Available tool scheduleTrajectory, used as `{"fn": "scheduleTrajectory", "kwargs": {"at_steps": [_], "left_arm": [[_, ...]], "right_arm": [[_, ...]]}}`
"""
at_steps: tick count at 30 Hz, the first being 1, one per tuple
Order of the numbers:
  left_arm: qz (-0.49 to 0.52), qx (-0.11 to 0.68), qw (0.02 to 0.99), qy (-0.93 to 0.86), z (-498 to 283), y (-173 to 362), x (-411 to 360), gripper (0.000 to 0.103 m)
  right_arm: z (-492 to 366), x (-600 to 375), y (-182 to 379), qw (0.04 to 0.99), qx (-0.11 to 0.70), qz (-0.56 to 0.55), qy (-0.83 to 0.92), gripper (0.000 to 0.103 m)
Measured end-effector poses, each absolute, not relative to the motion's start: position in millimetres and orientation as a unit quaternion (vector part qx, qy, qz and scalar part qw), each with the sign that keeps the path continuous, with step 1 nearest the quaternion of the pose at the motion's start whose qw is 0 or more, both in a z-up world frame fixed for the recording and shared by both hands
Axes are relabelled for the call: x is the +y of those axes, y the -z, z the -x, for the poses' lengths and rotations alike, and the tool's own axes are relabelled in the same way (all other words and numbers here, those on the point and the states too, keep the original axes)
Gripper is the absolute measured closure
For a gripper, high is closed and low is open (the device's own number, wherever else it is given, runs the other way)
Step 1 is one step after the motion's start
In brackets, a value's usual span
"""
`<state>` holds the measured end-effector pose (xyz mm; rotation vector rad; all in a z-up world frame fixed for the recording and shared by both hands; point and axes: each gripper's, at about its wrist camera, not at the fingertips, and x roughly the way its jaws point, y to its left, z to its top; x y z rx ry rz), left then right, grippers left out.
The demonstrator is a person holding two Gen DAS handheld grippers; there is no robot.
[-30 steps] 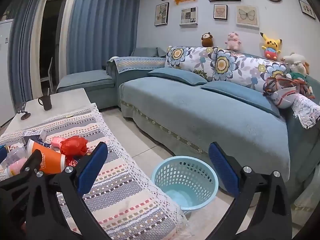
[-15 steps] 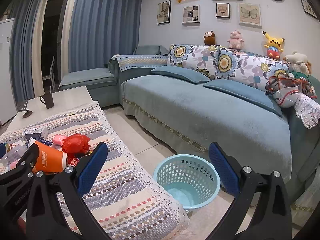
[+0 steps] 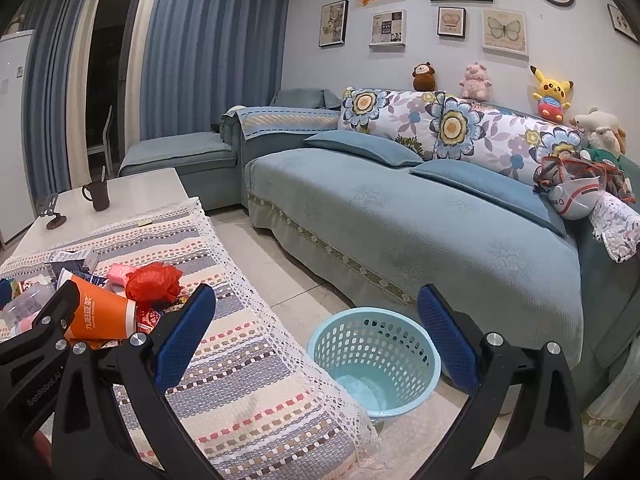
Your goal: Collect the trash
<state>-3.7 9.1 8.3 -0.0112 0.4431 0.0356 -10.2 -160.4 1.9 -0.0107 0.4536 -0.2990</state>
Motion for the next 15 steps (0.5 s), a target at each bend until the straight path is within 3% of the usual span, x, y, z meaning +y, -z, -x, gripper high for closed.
{"fn": "scheduleTrajectory", "kwargs": {"at_steps": [15], "left_arm": [[0.005, 0.222, 0.975, -0.019, 2.6, -6.0, 8.9, 0.007]], "right_arm": [[10.1, -160.2, -1.7, 0.963, 0.226, 0.007, 0.145, 0.008]]}}
